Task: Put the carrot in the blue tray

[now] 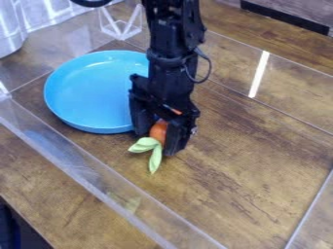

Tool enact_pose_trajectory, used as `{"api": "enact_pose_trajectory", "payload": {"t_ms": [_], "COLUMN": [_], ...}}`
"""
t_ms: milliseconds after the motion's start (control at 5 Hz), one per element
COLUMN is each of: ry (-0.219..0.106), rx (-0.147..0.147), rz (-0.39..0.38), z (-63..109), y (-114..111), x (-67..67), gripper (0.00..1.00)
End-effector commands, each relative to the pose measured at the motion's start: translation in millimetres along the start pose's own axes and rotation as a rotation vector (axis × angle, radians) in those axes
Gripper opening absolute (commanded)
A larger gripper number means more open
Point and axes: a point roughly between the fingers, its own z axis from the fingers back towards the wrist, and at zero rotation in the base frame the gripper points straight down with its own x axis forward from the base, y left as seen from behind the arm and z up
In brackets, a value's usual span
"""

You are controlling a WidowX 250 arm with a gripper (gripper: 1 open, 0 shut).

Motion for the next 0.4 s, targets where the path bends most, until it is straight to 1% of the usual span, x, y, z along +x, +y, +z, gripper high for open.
{"api": "enact_pose_trajectory", "payload": {"t_ms": [0,200], "ry": [-0.05,-0.05], "rx": [0.01,0.013], "rz": [-0.002,-0.001], "z": [9.3,6.2], "y": [0.7,2.2], "x": [9.5,12.4], "gripper": [1.0,1.0]}}
